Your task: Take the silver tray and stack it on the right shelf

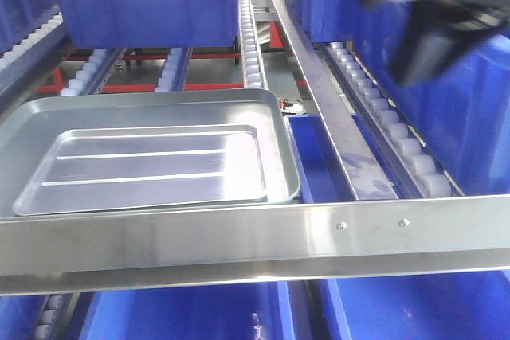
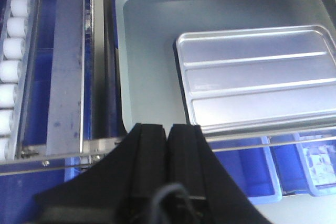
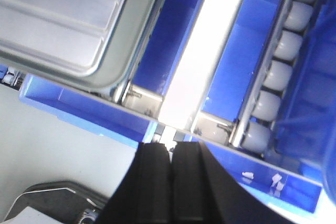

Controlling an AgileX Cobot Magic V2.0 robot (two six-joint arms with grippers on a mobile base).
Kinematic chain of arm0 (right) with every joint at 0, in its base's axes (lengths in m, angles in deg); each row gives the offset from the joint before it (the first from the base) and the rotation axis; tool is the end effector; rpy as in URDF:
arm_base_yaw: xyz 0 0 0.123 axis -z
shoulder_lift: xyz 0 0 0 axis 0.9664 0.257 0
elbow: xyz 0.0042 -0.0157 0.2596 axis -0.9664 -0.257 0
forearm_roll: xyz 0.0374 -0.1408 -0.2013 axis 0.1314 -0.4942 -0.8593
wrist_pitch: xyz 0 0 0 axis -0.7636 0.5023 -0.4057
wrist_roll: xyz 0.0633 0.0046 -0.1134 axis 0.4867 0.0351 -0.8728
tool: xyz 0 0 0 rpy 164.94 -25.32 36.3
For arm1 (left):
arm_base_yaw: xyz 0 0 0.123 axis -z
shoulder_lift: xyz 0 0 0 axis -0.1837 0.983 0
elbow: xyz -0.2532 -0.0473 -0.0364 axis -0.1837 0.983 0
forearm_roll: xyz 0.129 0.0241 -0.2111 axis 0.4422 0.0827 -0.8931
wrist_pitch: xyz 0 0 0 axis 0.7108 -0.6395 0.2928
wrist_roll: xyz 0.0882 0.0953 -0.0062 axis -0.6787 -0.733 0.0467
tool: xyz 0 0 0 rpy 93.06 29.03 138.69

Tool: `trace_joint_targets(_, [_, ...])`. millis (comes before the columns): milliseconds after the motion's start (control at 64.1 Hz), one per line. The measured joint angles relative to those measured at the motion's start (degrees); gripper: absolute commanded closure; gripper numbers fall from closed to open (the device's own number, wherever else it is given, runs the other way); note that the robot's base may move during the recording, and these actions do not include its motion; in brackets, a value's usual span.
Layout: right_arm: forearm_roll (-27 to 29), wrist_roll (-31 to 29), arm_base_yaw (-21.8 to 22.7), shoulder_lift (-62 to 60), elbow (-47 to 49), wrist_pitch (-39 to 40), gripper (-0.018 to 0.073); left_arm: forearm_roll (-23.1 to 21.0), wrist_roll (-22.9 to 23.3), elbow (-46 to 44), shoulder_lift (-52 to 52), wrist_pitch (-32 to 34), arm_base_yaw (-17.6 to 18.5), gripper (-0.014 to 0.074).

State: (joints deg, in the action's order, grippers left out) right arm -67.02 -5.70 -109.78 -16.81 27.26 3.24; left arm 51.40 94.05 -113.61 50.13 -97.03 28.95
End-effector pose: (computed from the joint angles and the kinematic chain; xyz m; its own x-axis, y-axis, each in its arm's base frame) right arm 0.2331 0.1391 0.2368 -0.6863 -0.2736 -0.6739 -0.3771 0.9261 0.0081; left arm 0.1618 -0.0405 0.2555 -0.5003 0.0426 -0.8648 0.1772 0.9827 -0.0542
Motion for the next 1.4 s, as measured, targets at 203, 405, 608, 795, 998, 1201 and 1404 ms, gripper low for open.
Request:
trace_joint_targets(203, [-4.2, 0.0, 0.0, -17.3, -14.1, 6.1, 0.0505, -3.1, 0.0, 2.8, -9.4, -0.1, 0.0, 0.0697])
trace_joint_targets(405, [-5.3, -0.1, 0.0, -39.1, -20.2, 5.4, 0.0505, -3.5, 0.0, 2.8, -18.2, -0.1, 0.0, 0.0697])
trace_joint_targets(608, [-5.6, -0.1, 0.0, -57.8, -20.3, 3.2, 0.0505, -3.9, 0.0, 2.8, -24.7, -0.1, 0.0, 0.0697])
trace_joint_targets(795, [-6.0, -0.1, 0.0, -63.0, -20.4, 2.5, 0.0505, -4.1, 0.0, 2.8, -25.8, -0.3, 0.0, 0.0697])
trace_joint_targets(998, [-6.0, -0.1, 0.0, -63.0, -20.4, 2.5, 0.0505, -4.1, 0.0, 2.8, -25.8, -0.4, 0.0, 0.0697])
trace_joint_targets(1201, [-6.0, -0.1, 0.0, -63.0, -20.4, 2.5, 0.0505, -4.2, 0.0, 2.8, -25.8, -0.4, 0.0, 0.0697])
trace_joint_targets(1404, [-6.0, -0.1, 0.0, -63.0, -20.4, 2.5, 0.0505, -6.0, -0.6, 3.9, -25.8, -0.5, -0.2, 0.0697])
